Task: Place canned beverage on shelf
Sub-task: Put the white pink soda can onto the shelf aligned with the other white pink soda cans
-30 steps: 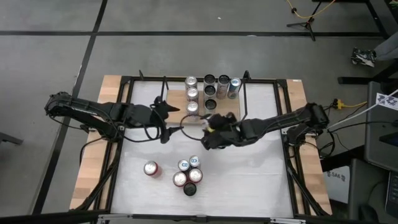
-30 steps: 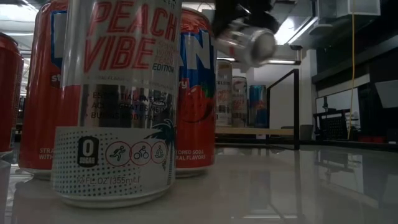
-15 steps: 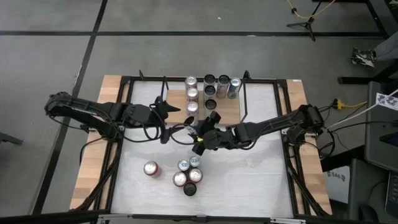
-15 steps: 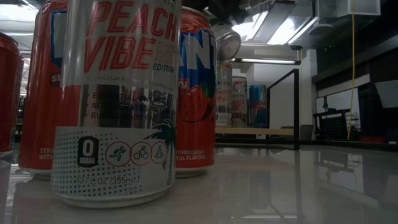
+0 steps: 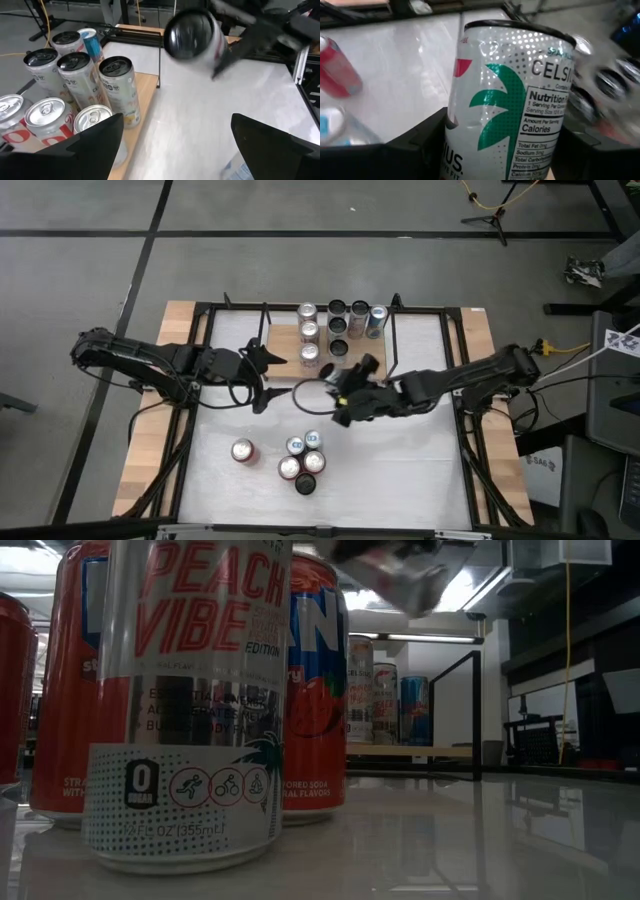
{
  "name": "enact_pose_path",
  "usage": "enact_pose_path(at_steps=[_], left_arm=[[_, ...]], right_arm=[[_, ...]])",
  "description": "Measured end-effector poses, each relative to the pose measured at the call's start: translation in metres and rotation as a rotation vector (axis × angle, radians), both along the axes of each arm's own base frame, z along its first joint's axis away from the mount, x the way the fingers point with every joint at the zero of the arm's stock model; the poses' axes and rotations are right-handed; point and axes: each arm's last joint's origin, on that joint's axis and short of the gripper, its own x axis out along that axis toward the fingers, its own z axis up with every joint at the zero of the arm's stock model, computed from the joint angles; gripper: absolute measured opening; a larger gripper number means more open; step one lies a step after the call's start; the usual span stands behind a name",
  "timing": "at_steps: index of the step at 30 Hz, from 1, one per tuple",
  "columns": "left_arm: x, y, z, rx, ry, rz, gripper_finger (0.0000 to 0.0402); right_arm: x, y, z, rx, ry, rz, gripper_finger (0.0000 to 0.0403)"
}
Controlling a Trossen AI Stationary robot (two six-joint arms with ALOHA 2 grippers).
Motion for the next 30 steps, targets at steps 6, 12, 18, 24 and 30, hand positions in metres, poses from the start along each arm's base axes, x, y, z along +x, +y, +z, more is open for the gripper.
enact_pose_path(at_steps=[6, 12, 18, 24, 30], left_arm=[[0.000, 0.000, 0.001, -0.001, -0.012, 0.016, 0.0363], [0.000, 0.002, 0.002, -0.012, -0.038, 0.092, 0.0363], [0.000, 0.003, 0.003, -0.032, -0.055, 0.136, 0.0363], [0.001, 0.003, 0.005, -0.030, -0.077, 0.150, 0.0363], [0.001, 0.003, 0.005, -0.028, -0.076, 0.149, 0.0363]], right_arm=[[-0.062, -0.004, 0.033, 0.052, 0.051, -0.053, 0.0258], [-0.120, -0.007, 0.039, 0.094, -0.008, -0.161, 0.0257], [-0.148, -0.002, -0.031, 0.229, -0.279, -0.219, 0.0258], [-0.142, -0.001, -0.096, 0.338, -0.607, -0.069, 0.0261], [-0.138, -0.007, -0.128, 0.245, -0.749, 0.058, 0.0266]])
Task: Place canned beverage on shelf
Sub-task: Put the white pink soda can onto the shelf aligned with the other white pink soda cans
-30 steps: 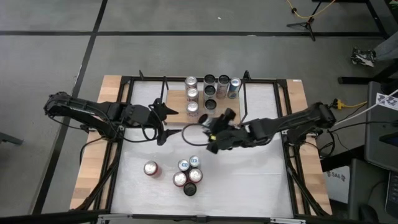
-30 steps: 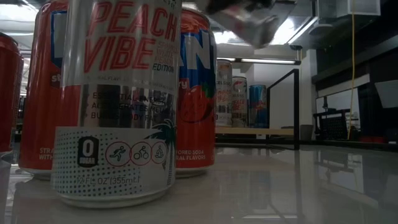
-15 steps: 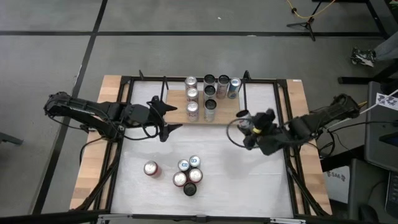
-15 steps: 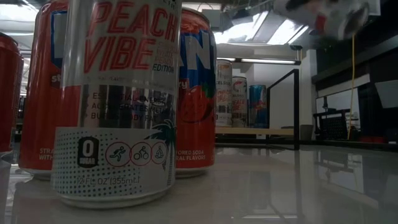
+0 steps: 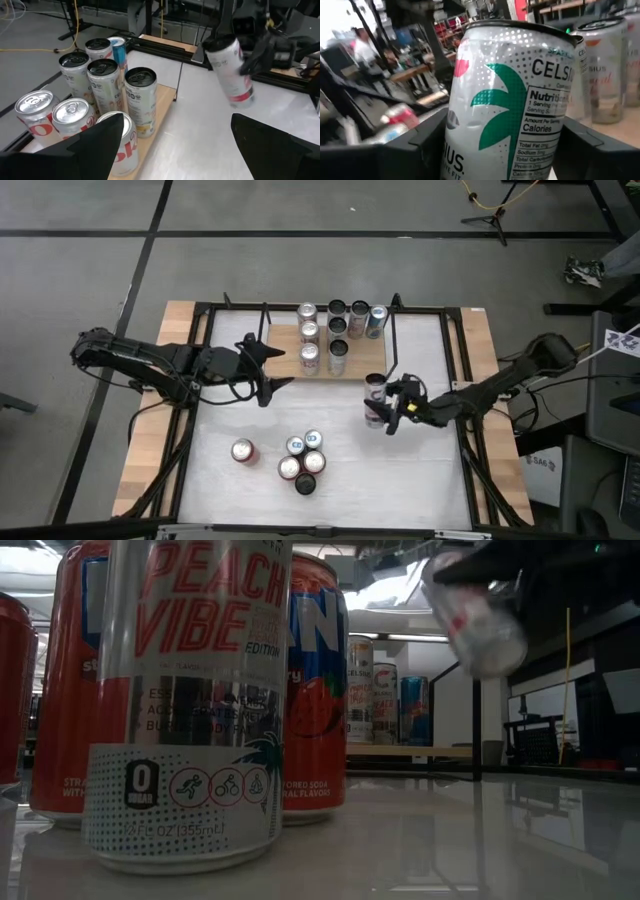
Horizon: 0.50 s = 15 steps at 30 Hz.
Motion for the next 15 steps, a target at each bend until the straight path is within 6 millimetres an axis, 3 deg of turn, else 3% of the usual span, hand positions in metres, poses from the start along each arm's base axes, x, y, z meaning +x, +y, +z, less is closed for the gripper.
enact_pose_path(at_steps=[8, 15], left_arm=[[0.000, 0.000, 0.000, 0.001, 0.002, 0.000, 0.0363], [0.000, 0.000, -0.001, 0.031, 0.018, -0.012, 0.0363]], right_arm=[[0.024, 0.012, -0.019, -0.191, 0.045, 0.011, 0.0267], [0.036, 0.018, -0.043, -0.224, 0.083, 0.029, 0.0268]])
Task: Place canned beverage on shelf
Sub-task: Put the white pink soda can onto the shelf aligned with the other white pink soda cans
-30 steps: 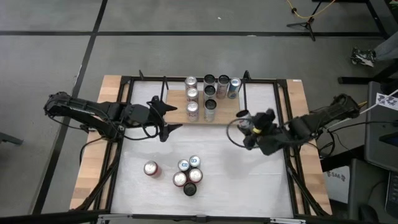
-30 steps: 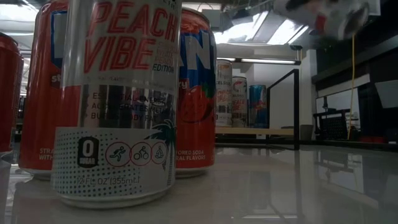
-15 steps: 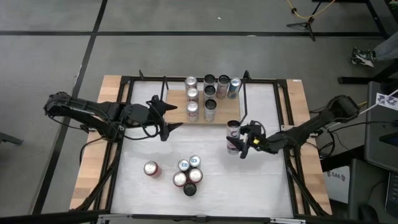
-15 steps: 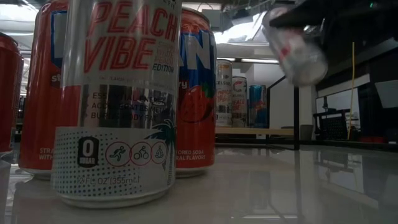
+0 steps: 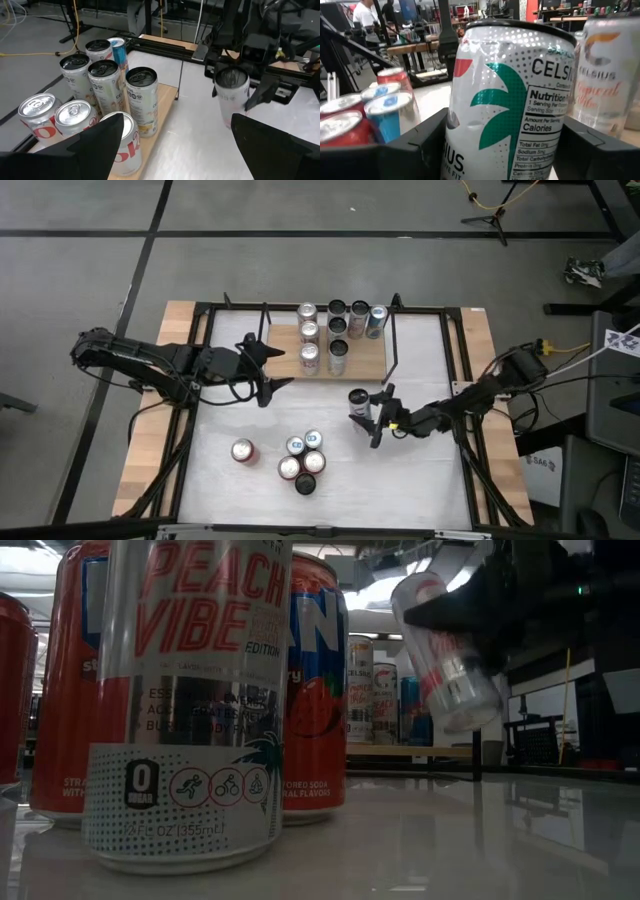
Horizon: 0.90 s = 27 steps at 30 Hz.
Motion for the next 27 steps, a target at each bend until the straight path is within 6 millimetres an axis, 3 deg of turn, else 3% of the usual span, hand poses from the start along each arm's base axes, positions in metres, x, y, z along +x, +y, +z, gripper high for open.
enact_pose_path(at_steps=[20, 27], left_arm=[[0.000, 0.000, 0.000, 0.000, 0.001, 0.001, 0.0363], [0.000, 0.000, 0.000, 0.003, 0.000, 0.009, 0.0363]], right_arm=[[0.008, 0.004, -0.046, -0.209, 0.092, -0.011, 0.0269], [0.016, -0.010, -0.053, -0.181, 0.025, -0.013, 0.0269]])
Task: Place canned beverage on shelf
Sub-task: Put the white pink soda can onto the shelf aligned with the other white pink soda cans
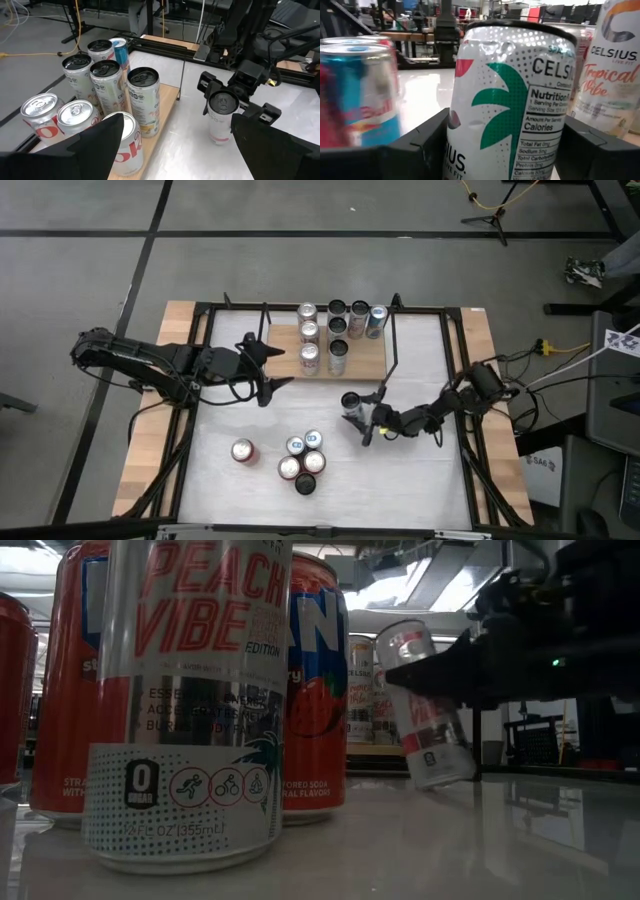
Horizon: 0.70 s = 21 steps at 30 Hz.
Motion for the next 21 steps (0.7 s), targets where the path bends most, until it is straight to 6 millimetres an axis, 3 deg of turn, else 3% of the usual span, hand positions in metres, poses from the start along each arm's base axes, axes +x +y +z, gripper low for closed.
enact_pose_path(at_steps=[5, 12, 21], left_arm=[[0.000, 0.001, 0.000, 0.007, -0.002, 0.017, 0.0363], [0.000, 0.001, 0.000, 0.007, -0.001, 0.017, 0.0363], [0.005, 0.000, -0.003, -0.052, -0.018, 0.043, 0.0363]], right_arm=[[0.015, -0.013, -0.001, -0.014, -0.005, -0.018, 0.0269], [0.038, -0.018, 0.011, -0.070, -0.059, 0.064, 0.0269], [0.041, -0.020, 0.010, -0.078, -0.038, 0.071, 0.0269]])
